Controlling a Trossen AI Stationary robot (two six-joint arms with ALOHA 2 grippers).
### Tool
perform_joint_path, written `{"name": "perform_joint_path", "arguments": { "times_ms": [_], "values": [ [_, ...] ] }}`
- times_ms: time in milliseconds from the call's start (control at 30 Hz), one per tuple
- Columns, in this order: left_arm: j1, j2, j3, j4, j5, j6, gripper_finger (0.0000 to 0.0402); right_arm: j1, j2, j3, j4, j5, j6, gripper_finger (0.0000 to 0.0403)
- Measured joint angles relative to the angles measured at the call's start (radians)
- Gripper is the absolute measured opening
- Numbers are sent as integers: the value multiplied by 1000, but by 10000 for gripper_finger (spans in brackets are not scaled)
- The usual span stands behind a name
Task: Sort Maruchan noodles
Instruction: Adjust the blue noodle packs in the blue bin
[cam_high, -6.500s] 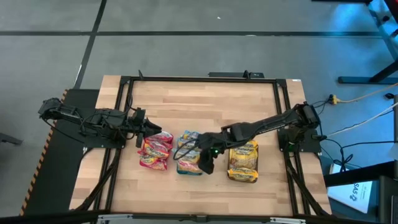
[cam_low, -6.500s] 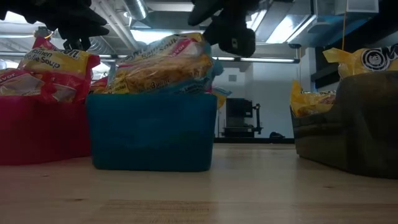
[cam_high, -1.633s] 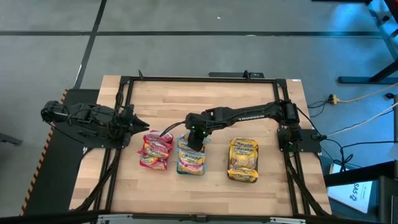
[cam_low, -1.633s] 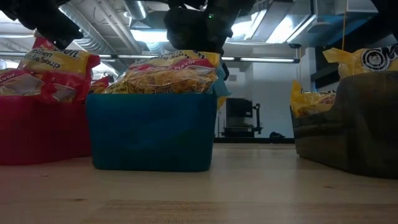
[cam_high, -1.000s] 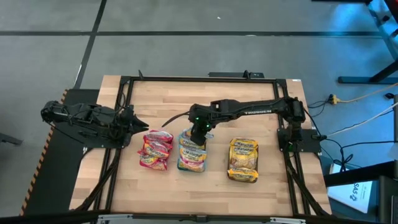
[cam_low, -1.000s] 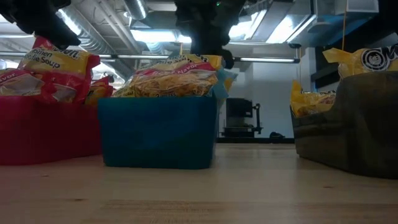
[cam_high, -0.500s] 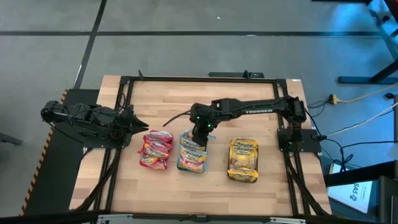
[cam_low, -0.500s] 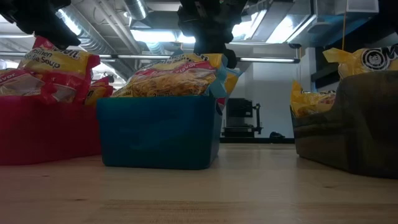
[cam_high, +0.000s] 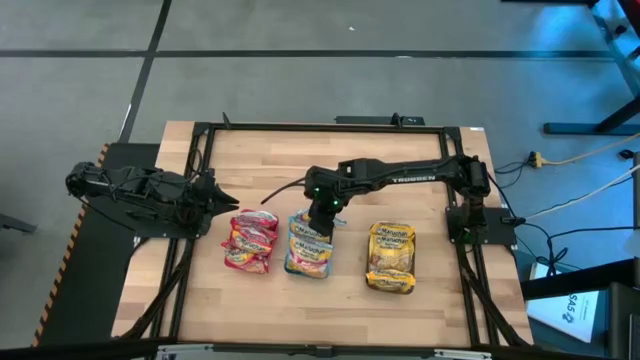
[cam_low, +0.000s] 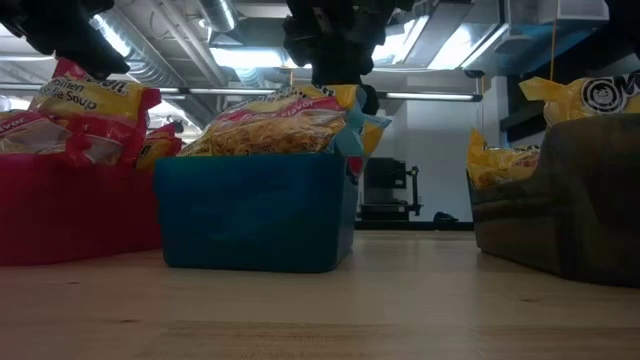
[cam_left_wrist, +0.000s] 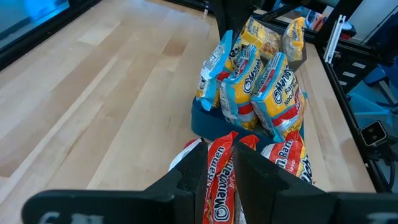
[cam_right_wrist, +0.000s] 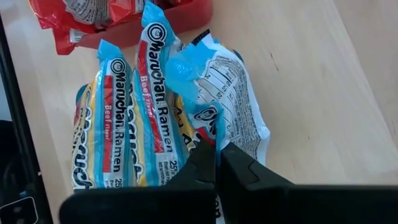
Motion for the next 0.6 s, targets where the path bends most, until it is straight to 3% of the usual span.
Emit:
{"name": "perform_joint_path", "arguments": {
  "times_ms": [400, 600],
  "values": [
    [0, 0, 0, 0, 0, -2, 71, -6, 1, 0, 28, -7, -1, 3],
    [0, 0, 0, 0, 0, -5, 71, -6, 2, 0, 26, -9, -2, 33]
  ]
}}
